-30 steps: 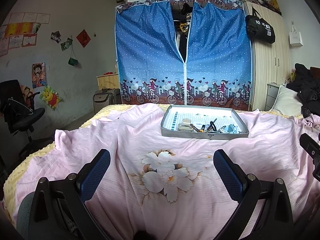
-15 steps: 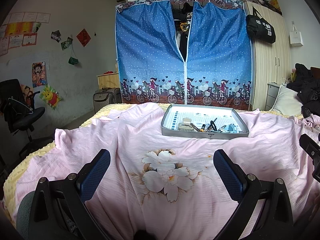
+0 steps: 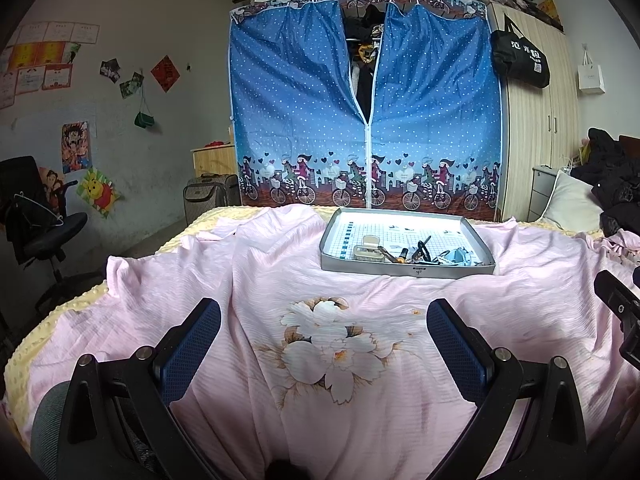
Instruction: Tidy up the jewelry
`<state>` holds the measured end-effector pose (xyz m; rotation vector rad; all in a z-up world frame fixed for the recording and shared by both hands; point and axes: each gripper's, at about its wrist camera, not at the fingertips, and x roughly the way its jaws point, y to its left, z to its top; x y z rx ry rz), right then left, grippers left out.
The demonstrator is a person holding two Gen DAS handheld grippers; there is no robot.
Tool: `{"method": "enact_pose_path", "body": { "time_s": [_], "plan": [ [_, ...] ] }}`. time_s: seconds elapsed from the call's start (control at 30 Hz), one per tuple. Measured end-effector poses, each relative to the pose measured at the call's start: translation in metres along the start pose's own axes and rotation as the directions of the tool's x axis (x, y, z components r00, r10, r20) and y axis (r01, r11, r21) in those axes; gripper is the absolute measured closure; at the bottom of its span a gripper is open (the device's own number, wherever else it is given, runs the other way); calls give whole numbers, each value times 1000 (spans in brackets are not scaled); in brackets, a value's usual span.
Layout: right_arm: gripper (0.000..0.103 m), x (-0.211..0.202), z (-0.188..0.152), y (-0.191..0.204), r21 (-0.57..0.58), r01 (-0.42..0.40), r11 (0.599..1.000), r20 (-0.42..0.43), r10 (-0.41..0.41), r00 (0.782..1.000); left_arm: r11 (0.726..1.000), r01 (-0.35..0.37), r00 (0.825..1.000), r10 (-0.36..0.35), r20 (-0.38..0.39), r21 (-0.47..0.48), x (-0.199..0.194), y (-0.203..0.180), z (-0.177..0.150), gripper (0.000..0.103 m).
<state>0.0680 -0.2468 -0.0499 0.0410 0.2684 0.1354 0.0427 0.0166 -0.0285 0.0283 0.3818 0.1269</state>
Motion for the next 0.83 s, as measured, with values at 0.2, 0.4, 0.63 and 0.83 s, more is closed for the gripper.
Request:
{"method": "enact_pose_path", "body": {
  "time_s": [0.2,0.4,0.63,0.83],
  "plan": [
    [0,0,-1,0,1,1,1000,2,-1,1000,998,-52,997,54,55,-47,-11,3,1,2],
    [0,-1,-5,-3,4,0,1000,3,0,1000,998,-51,998,52,38,-41,-9,0,1,2],
    [0,-1,-4,-3,3,0,1000,1,0,1000,999,-37,999,38,33,-34,-8,-2,1,2],
    [0,-1,-4,-3,3,0,1000,1,0,1000,998,-38,999,39,26,-43,-8,-2,1,2]
  ]
}}
